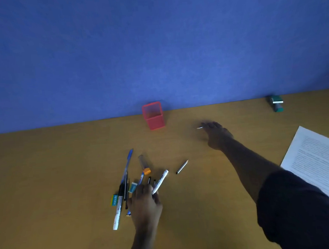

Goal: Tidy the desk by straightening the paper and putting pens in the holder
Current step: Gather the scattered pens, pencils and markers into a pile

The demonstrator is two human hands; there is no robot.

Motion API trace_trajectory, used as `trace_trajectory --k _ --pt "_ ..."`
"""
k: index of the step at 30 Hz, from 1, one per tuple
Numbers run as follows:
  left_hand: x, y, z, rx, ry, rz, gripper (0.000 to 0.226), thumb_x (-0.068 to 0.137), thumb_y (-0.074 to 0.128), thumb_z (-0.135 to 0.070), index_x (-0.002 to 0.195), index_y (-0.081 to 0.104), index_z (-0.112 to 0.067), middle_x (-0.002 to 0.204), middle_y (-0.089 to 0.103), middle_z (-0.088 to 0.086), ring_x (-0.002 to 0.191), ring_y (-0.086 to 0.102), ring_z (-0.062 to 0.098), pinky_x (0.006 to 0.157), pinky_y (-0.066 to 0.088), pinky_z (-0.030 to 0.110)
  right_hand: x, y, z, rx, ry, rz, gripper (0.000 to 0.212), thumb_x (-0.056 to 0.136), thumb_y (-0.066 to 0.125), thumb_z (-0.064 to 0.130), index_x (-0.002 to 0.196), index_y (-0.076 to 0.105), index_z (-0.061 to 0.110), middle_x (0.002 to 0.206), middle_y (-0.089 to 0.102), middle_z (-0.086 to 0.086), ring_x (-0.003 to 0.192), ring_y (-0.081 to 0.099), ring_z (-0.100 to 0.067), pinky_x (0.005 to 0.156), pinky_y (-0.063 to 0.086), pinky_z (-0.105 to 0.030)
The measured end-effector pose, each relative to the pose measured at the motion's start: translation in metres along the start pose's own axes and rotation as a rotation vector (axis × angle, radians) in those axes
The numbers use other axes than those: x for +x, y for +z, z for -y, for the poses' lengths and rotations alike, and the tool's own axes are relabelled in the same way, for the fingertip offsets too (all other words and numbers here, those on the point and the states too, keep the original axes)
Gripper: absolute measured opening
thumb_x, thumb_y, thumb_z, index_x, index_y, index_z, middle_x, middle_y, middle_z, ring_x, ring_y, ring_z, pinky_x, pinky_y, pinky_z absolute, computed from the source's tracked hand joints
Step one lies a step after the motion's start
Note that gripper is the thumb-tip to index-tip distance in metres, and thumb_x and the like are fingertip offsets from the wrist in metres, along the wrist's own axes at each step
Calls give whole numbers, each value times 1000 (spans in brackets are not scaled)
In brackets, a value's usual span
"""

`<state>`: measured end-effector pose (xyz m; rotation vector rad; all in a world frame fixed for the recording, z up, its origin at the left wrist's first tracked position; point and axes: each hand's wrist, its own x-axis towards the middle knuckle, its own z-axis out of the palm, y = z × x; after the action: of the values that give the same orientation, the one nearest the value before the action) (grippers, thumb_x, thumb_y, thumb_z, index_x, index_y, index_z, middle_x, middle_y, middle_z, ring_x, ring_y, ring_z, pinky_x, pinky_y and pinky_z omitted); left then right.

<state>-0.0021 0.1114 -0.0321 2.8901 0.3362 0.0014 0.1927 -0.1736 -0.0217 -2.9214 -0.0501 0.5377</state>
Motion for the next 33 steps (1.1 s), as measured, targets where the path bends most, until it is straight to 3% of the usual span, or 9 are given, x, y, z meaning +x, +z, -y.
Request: trace_trajectory --k 4,12,18,20,22,24,27,29,33 --pt "5 2 -9 -71 11 -74 12 80 77 -17 84 66 -17 89 63 3 87 64 30 74 48 43 -7 13 11 -129 -73 -166 41 88 49 8 125 58 23 127 52 -4 118 50 -27 93 50 -39" --pt "30 13 -46 -109 151 -167 12 84 68 -35 80 65 -24 85 58 -2 81 61 25 72 41 36 -60 72 71 332 -1 -304 29 98 44 29 119 58 15 103 66 -15 89 66 -39 70 52 -41" --pt "49 15 -37 15 203 -71 12 80 66 -30 75 69 -20 91 60 3 87 63 31 76 43 41 -87 90 102 586 -128 -226 33 92 47 12 122 60 14 104 67 -16 97 62 -37 78 50 -38" --pt "56 13 -29 63 170 -21 18 81 63 -31 83 73 -17 115 62 11 92 62 35 80 41 43 -92 92 112 629 -172 -224 41 89 51 6 129 60 13 107 68 -16 99 62 -35 81 49 -36" --pt "63 10 -21 150 132 -10 36 83 55 -37 104 72 -14 145 49 17 100 60 36 85 40 43 -98 95 121 669 -181 -213 48 88 54 6 135 56 14 106 67 -16 97 63 -34 81 48 -33" --pt "66 6 -14 149 94 -55 51 84 50 -44 122 67 -13 139 53 11 101 59 36 86 41 43 -100 97 126 687 -167 -164 56 87 59 13 142 49 18 107 64 -14 98 62 -32 80 47 -29" --pt "57 3 4 -44 34 -204 45 81 65 -49 116 67 -21 119 56 2 106 58 35 87 42 46 -97 96 134 658 -147 -53 67 86 65 24 148 39 23 116 58 -12 106 59 -30 84 46 -29" --pt "44 5 21 -115 -21 -223 53 77 66 -59 121 63 -28 135 50 1 124 50 33 98 40 51 -95 94 141 619 -173 -20 66 87 64 23 148 38 20 119 55 -13 109 58 -32 87 48 -32" --pt "17 17 49 -78 -155 7 89 74 47 -87 148 32 -40 162 21 -4 150 19 27 118 16 60 -91 89 159 538 -257 11 62 94 52 16 151 29 20 124 48 -17 110 56 -35 93 50 -40"
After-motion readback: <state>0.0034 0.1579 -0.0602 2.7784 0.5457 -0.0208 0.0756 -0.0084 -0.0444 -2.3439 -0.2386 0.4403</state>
